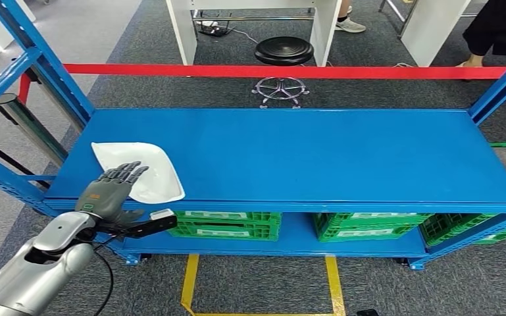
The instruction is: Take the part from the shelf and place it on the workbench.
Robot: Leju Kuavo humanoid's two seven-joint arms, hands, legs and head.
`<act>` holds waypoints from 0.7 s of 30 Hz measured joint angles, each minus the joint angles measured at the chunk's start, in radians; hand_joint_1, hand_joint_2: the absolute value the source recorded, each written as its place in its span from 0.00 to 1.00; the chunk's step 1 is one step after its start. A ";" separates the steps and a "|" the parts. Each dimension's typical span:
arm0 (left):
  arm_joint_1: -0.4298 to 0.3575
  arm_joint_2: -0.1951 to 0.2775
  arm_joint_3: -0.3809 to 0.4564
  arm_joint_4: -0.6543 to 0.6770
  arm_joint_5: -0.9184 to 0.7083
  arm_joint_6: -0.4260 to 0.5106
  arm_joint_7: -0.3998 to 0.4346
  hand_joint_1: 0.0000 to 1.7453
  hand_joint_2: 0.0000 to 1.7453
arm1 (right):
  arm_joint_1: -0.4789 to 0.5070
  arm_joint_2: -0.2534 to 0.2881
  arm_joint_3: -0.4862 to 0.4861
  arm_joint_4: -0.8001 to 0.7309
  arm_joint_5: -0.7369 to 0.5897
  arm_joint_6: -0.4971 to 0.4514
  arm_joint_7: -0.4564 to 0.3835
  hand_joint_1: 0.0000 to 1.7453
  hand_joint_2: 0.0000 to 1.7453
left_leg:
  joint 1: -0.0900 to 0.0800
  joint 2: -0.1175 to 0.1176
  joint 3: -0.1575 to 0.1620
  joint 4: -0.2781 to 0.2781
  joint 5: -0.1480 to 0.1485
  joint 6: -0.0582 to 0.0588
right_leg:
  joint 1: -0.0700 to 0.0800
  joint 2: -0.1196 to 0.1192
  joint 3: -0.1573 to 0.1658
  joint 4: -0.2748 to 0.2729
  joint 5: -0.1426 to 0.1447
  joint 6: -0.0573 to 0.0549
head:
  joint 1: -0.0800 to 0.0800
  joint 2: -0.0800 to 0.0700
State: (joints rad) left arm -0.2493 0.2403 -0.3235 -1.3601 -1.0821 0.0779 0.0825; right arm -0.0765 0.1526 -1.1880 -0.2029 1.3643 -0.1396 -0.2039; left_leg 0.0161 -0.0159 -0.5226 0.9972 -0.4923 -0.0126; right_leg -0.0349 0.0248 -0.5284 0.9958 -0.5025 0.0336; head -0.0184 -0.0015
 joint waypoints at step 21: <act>-0.214 -0.087 -0.062 0.265 -0.017 -0.025 0.014 0.05 1.00 | -0.010 0.000 0.025 0.000 0.023 0.003 0.012 0.00 1.00 | 0.000 0.000 -0.003 0.003 0.000 0.001 | 0.000 0.001 -0.001 0.000 0.001 0.001 | 0.000 0.000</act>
State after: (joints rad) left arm -0.4632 0.1531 -0.3855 -1.0950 -1.0990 0.0534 0.0963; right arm -0.0868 0.1522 -1.1625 -0.2029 1.3868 -0.1366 -0.1923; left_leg 0.0161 -0.0155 -0.5253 1.0000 -0.4919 -0.0121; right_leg -0.0349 0.0255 -0.5295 0.9959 -0.5015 0.0350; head -0.0185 -0.0015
